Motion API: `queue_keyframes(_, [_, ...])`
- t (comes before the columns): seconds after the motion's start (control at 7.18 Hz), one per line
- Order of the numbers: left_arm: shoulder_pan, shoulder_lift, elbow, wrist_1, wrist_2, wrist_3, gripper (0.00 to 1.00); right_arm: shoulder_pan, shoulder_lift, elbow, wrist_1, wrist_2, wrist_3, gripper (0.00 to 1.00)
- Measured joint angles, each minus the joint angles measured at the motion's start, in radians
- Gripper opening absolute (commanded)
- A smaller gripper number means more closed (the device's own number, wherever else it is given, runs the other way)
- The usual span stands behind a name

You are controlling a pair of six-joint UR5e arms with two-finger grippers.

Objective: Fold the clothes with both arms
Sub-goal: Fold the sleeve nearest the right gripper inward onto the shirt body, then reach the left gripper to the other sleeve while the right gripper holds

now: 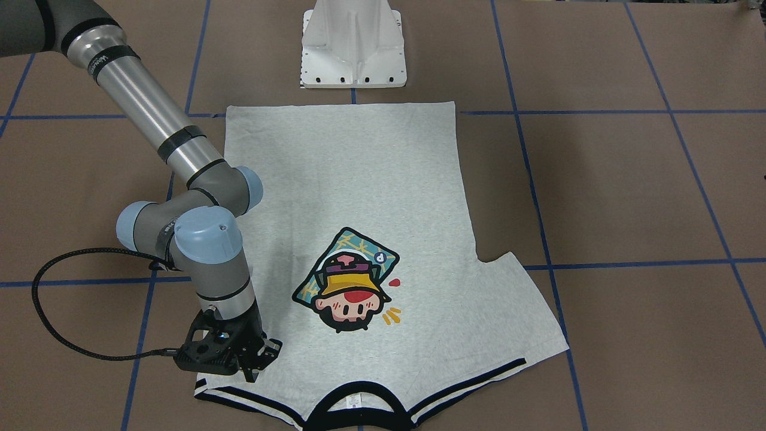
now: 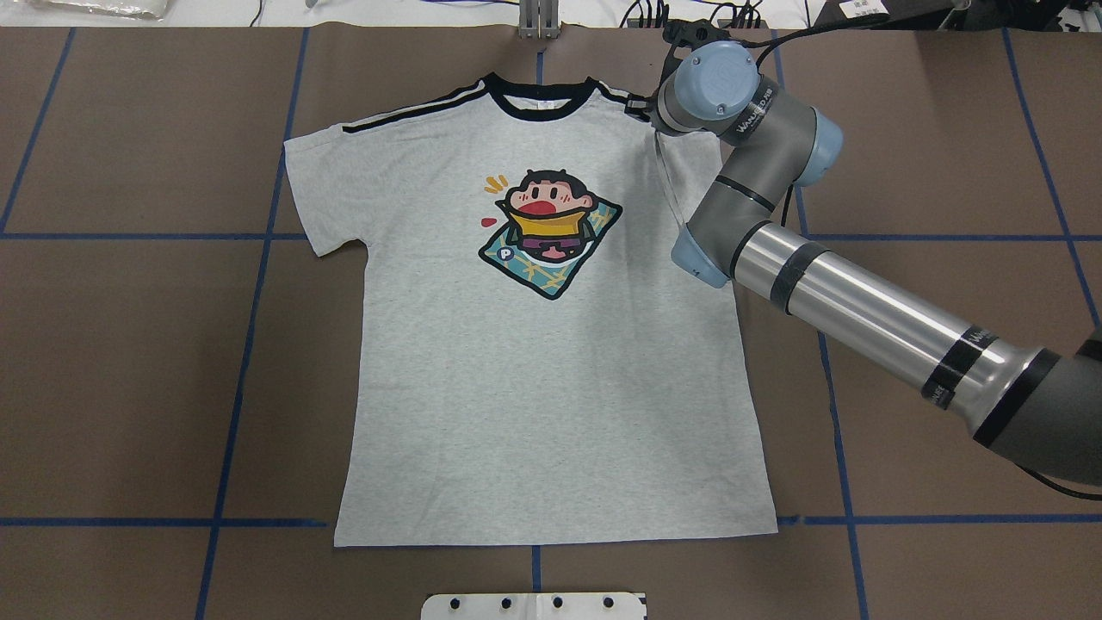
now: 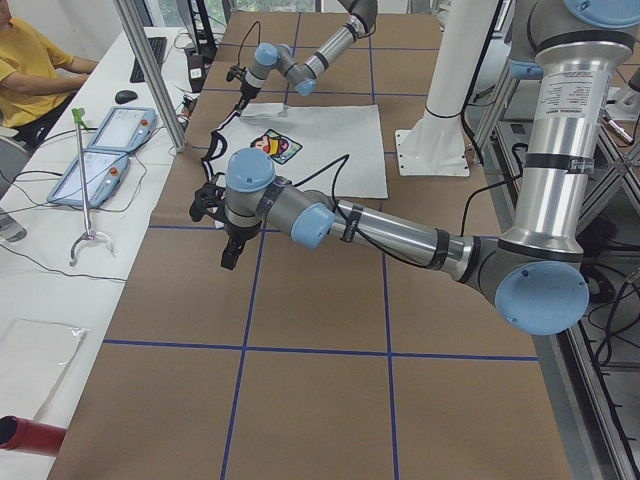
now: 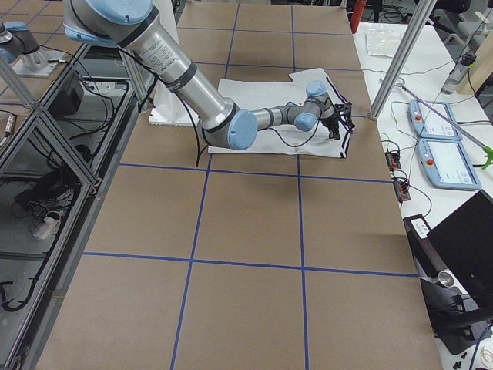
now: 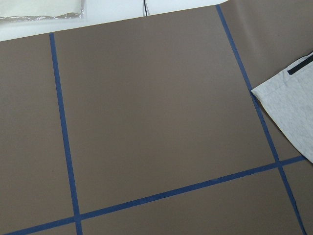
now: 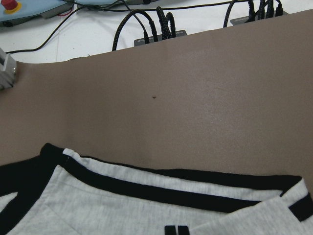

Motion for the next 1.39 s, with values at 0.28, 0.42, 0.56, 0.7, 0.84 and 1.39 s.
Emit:
queue_keyframes(0.28, [0.049, -0.019, 0.029, -0.001, 0.006, -0.001, 1.0, 0.002, 0.01, 0.009, 0.0, 0.001, 0.018, 1.0])
queue_keyframes(0.42, [0.069, -0.047, 0.059, -0.009, 0.007, -0.022, 1.0, 0.004, 0.01, 0.03, -0.007, 0.003, 0.026, 1.0])
queue_keyframes(0.56, [0.102, -0.088, 0.108, -0.042, 0.007, -0.061, 0.99, 0.007, 0.003, 0.08, -0.04, 0.007, 0.031, 1.0])
queue_keyframes(0.7, [0.152, -0.137, 0.183, -0.094, 0.007, -0.112, 0.99, 0.008, -0.025, 0.161, -0.094, 0.011, 0.035, 1.0])
queue_keyframes(0.84, [0.197, -0.191, 0.266, -0.14, 0.007, -0.19, 0.99, 0.008, -0.077, 0.257, -0.132, 0.023, 0.038, 1.0])
queue_keyframes(1.39, [0.348, -0.403, 0.575, -0.39, 0.099, -0.571, 0.86, 0.011, -0.266, 0.511, -0.154, 0.109, 0.037, 1.0])
